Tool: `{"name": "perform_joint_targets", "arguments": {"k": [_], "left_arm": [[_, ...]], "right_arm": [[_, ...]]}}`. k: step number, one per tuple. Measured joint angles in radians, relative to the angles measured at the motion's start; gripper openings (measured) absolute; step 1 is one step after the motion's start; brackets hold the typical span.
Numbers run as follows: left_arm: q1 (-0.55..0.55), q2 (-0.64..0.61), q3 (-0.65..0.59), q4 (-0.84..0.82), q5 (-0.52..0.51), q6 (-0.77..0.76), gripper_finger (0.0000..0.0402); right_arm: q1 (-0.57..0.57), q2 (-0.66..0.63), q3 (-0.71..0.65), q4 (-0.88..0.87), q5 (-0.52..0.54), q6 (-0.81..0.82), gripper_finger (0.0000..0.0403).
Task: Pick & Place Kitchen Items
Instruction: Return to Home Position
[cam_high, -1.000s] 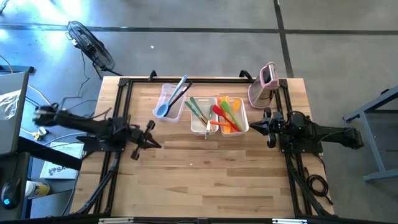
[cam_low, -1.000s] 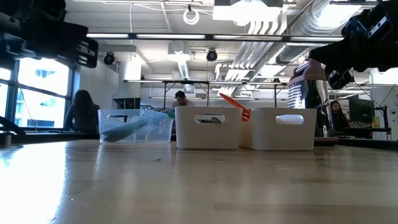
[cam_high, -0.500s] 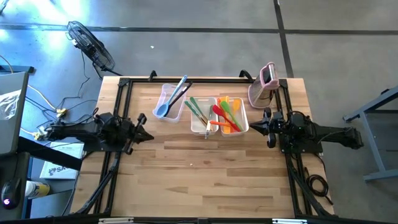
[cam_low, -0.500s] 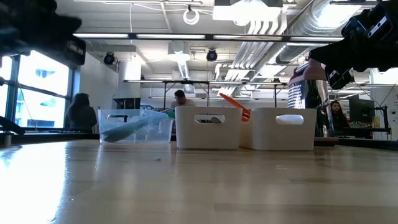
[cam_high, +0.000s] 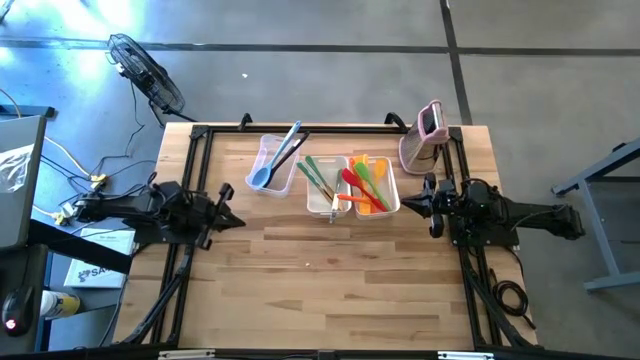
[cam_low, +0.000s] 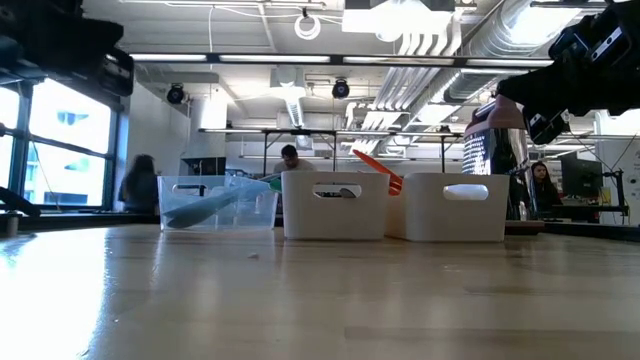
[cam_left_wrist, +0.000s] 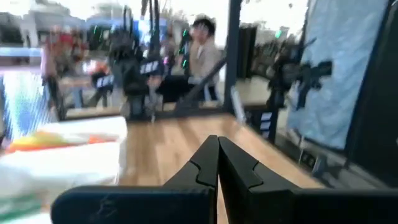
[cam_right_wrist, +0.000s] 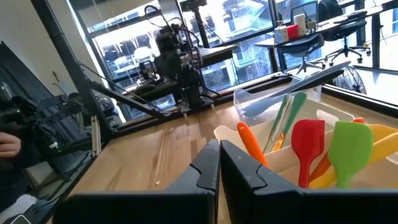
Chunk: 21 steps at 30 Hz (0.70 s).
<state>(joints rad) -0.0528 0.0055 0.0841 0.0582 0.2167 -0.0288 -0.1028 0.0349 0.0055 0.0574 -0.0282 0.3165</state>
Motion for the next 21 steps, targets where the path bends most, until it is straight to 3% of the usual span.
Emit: {"name": "perform_joint_targets", "arguments": {"k": [5, 11, 17, 21], "left_arm": [[0.0, 0.0, 0.0, -0.025, -0.042, -0.01, 0.0], [0.0, 0.001, -0.013, -0.084, 0.023, -0.028, 0.0], [0.0, 0.005, -0.05, -0.034, 0.137, -0.107, 0.0], [0.0, 0.005, -0.05, -0.038, 0.14, -0.108, 0.0]], "right_arm": [[0.0, 0.0, 0.0, 0.0, 0.0, 0.0, 0.0004], [0.0, 0.0, 0.0, 0.0, 0.0, 0.0, 0.0004], [0.0, 0.0, 0.0, 0.0, 0.0, 0.0, 0.0004], [0.0, 0.0, 0.0, 0.0, 0.0, 0.0, 0.0004]]}}
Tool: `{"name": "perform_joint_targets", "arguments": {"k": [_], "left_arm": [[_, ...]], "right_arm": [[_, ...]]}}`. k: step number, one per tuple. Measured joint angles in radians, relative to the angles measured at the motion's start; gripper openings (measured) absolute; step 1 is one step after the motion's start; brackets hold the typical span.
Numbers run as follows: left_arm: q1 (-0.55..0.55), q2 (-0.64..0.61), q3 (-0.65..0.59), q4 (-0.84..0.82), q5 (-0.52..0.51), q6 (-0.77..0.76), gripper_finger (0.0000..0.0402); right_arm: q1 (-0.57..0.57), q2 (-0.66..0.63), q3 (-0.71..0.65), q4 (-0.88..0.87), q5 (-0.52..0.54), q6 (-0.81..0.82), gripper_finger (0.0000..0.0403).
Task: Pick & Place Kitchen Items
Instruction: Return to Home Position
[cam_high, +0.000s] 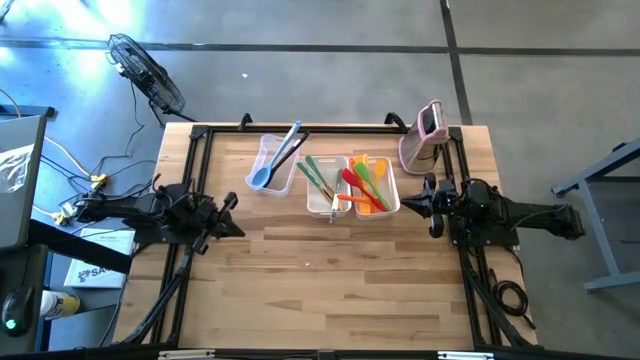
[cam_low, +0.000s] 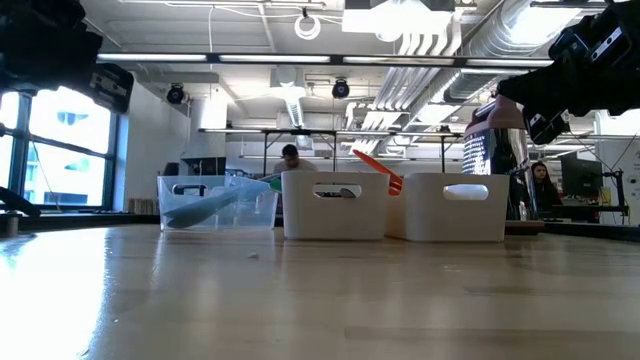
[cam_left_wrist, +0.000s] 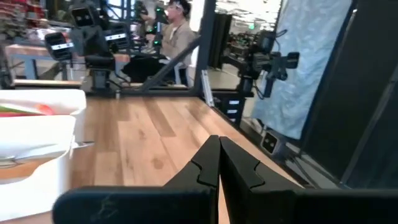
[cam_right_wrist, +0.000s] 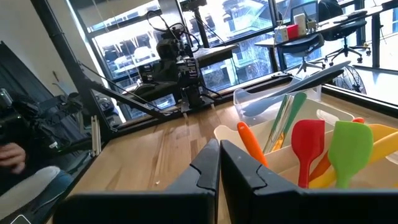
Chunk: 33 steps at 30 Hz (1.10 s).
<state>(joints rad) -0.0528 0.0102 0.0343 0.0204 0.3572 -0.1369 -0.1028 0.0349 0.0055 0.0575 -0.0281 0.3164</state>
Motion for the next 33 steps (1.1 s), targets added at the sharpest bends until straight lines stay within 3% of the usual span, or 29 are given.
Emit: {"name": "perform_joint_targets", "arguments": {"k": [7, 33], "left_arm": [[0.0, 0.007, -0.001, -0.008, -0.067, 0.001, 0.0], [0.0, 0.007, -0.002, -0.01, -0.072, 0.001, 0.0]], "right_arm": [[0.0, 0.0, 0.0, 0.0, 0.0, 0.0, 0.0004], [0.0, 0.0, 0.0, -0.001, 0.0, 0.0, 0.0004]]}}
